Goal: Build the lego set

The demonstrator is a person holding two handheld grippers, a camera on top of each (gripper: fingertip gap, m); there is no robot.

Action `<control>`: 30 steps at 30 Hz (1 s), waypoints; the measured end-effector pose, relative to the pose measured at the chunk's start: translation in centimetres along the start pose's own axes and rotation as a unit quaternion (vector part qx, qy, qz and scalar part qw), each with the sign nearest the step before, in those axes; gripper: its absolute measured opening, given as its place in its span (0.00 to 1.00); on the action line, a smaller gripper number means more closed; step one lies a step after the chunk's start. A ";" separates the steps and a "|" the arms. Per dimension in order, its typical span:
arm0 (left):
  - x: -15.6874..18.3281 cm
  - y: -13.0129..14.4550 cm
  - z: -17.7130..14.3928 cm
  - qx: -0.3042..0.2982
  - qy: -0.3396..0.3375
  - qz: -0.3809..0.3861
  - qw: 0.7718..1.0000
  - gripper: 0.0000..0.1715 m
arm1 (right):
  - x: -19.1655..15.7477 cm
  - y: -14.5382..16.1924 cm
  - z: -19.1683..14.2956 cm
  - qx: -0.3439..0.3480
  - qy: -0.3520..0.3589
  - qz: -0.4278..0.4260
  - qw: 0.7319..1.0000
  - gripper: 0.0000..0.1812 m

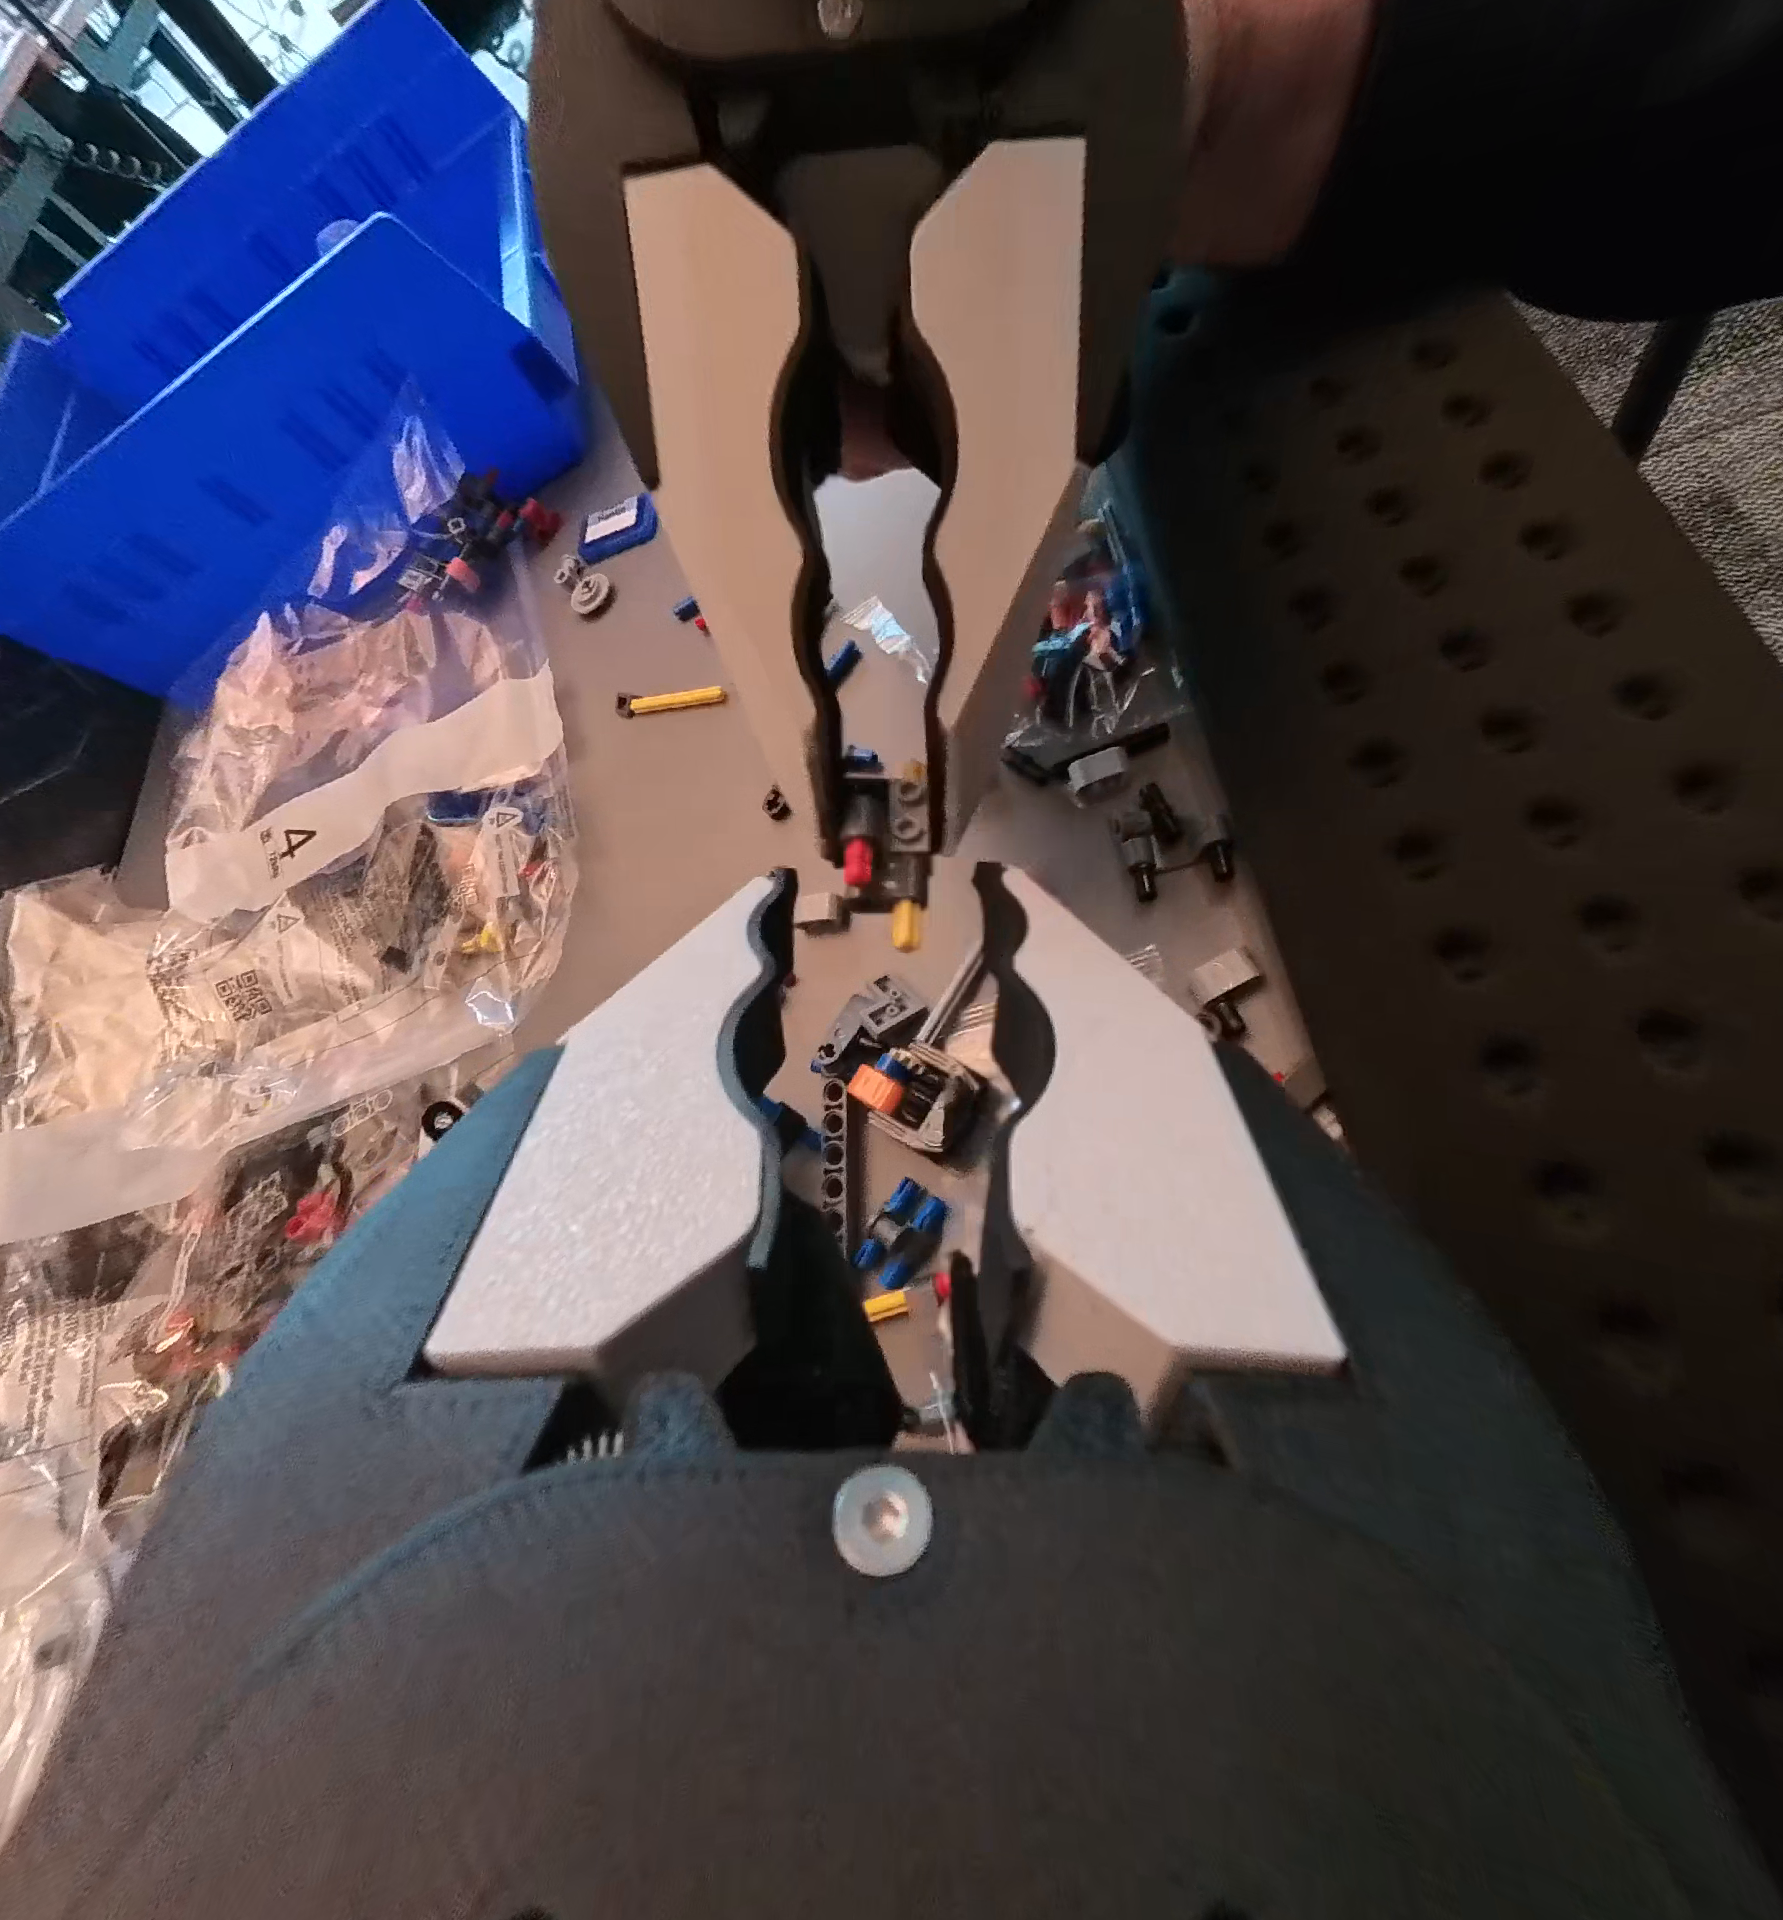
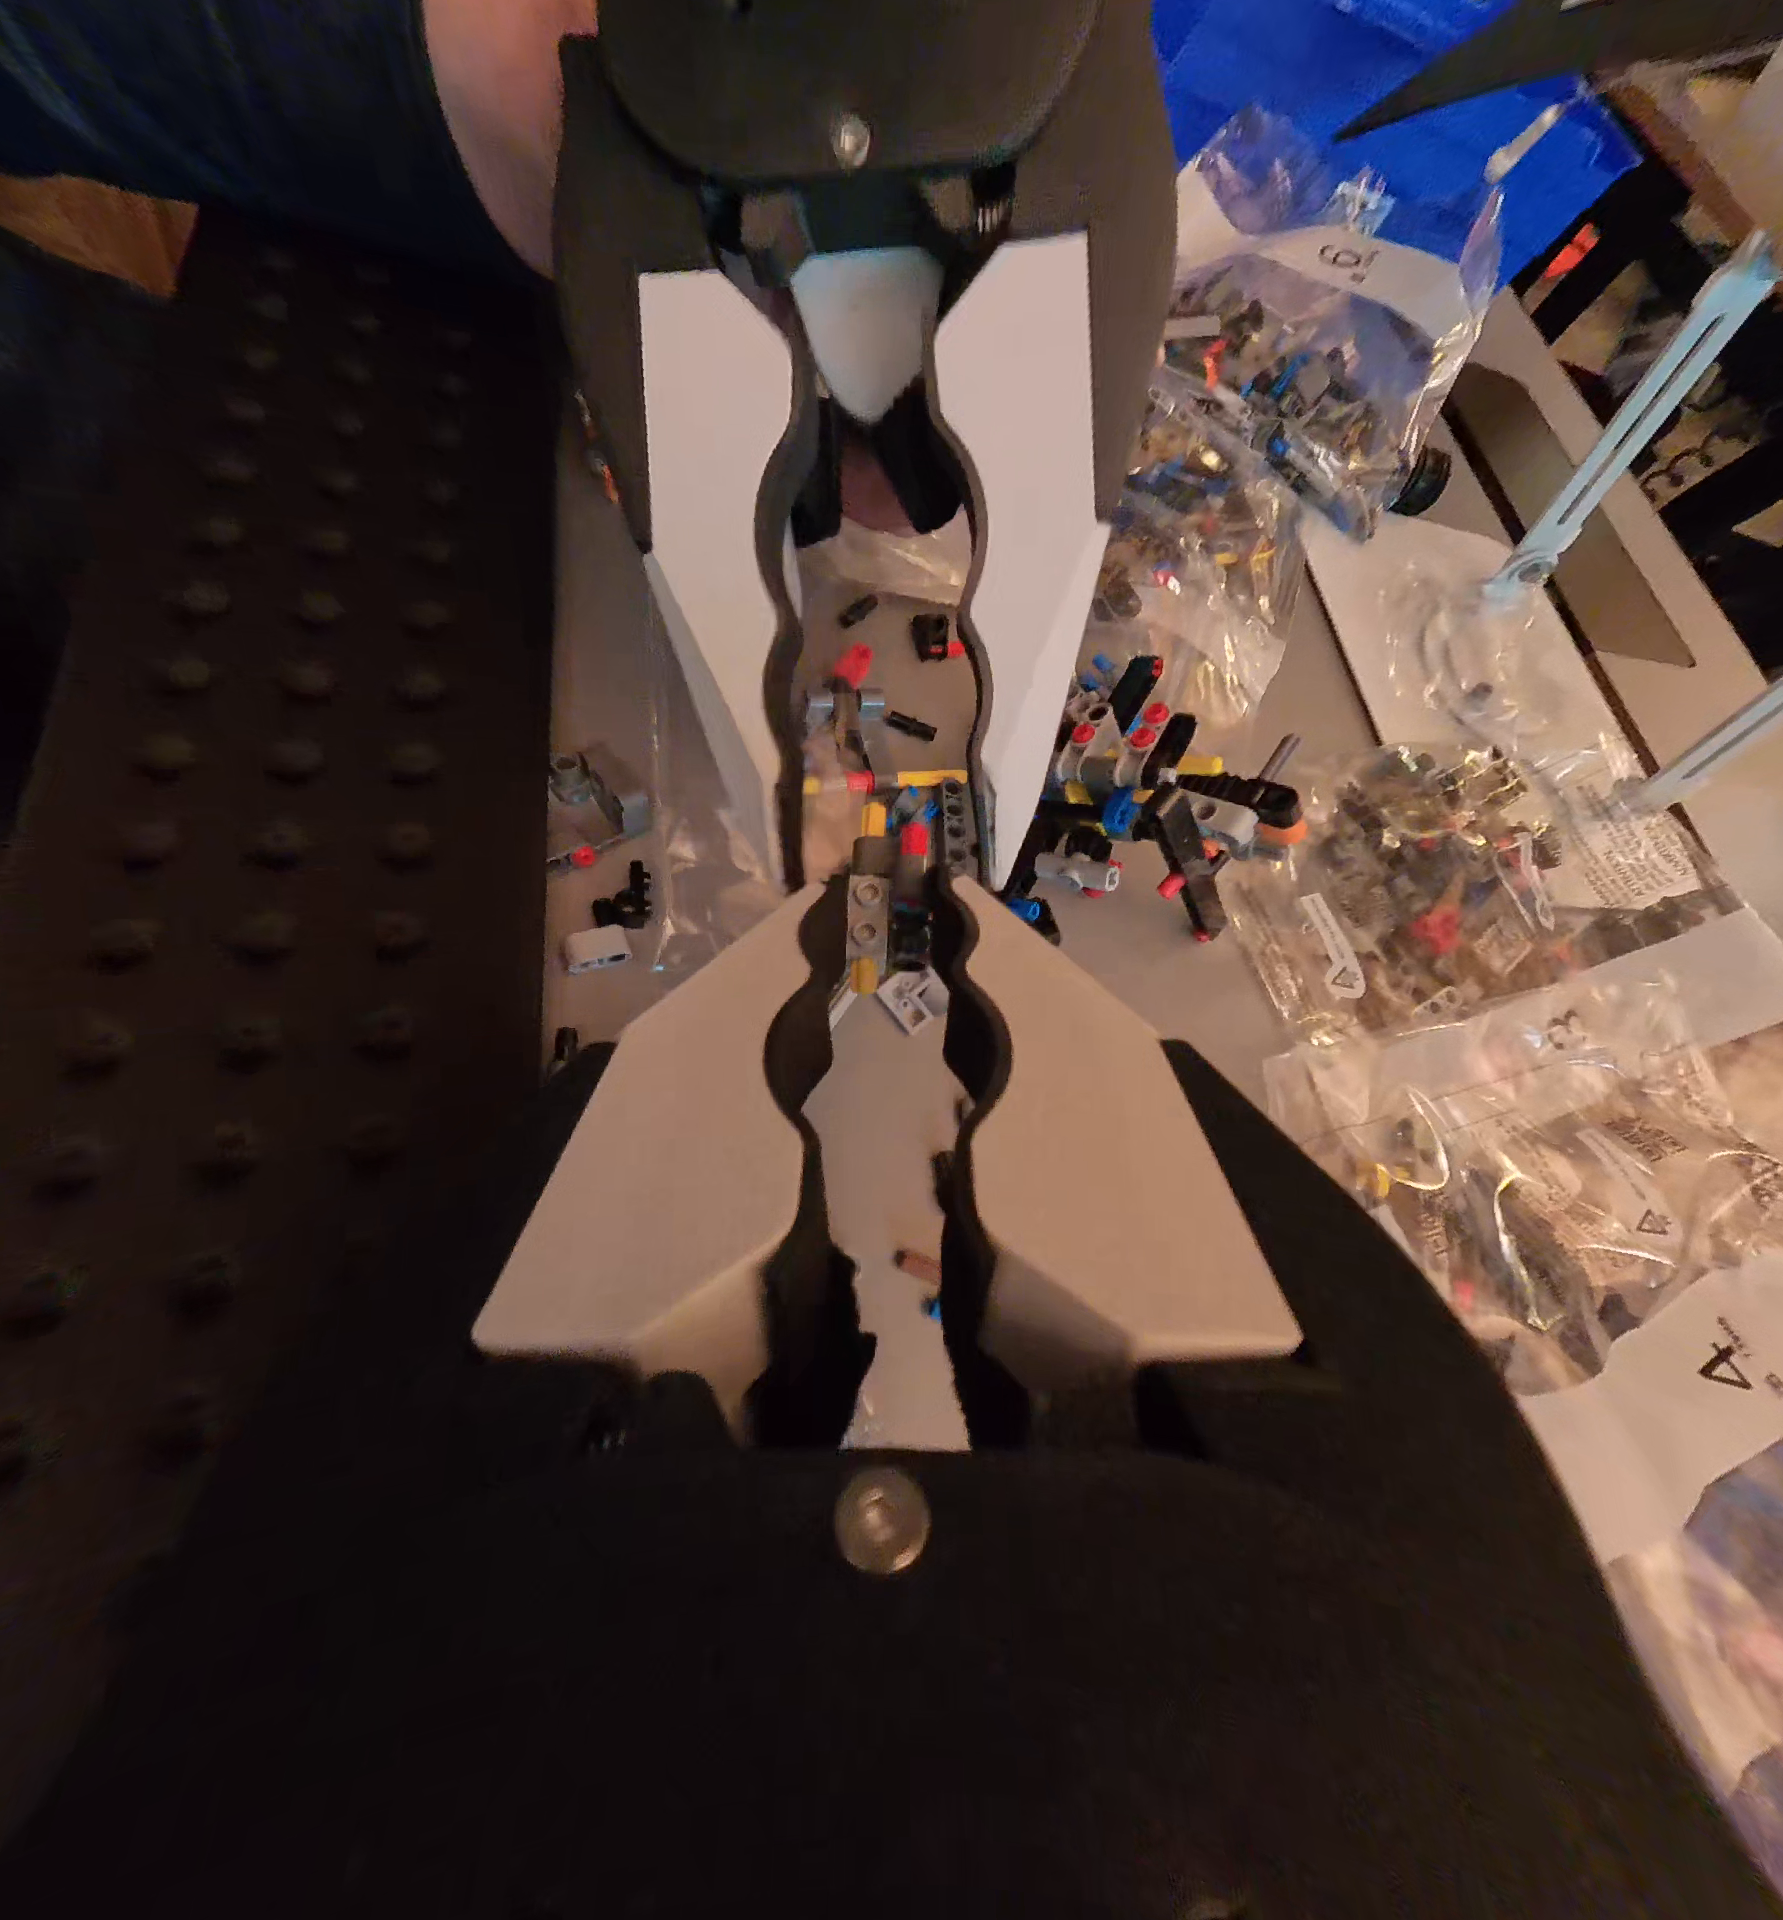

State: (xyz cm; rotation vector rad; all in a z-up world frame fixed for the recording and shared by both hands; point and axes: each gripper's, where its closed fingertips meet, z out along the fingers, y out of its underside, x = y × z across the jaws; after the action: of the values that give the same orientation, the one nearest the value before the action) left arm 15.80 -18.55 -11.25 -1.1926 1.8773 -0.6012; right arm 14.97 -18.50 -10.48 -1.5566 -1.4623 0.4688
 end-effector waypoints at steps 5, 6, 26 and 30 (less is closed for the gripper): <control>0.1 0.2 0.2 -0.010 -0.006 0.018 1.000 0.12 | 0.0 -0.3 -0.2 0.009 0.000 0.003 1.000 0.07; 0.0 0.1 0.1 -0.009 -0.009 0.019 1.000 0.10 | -0.1 -0.2 0.0 0.003 -0.001 0.001 1.000 0.07; 0.3 -0.4 -0.6 0.003 -0.001 0.020 1.000 0.09 | -0.4 -0.8 -0.4 0.017 -0.013 0.006 1.000 0.07; 0.5 -0.6 -0.8 0.009 0.007 0.020 1.000 0.09 | -0.6 -0.9 -0.5 0.022 -0.019 0.004 1.000 0.07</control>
State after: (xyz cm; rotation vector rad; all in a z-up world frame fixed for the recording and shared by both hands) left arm 15.36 -19.28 -10.53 -1.1394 1.8976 -0.6052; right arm 14.66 -19.36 -9.68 -1.5273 -1.4641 0.5346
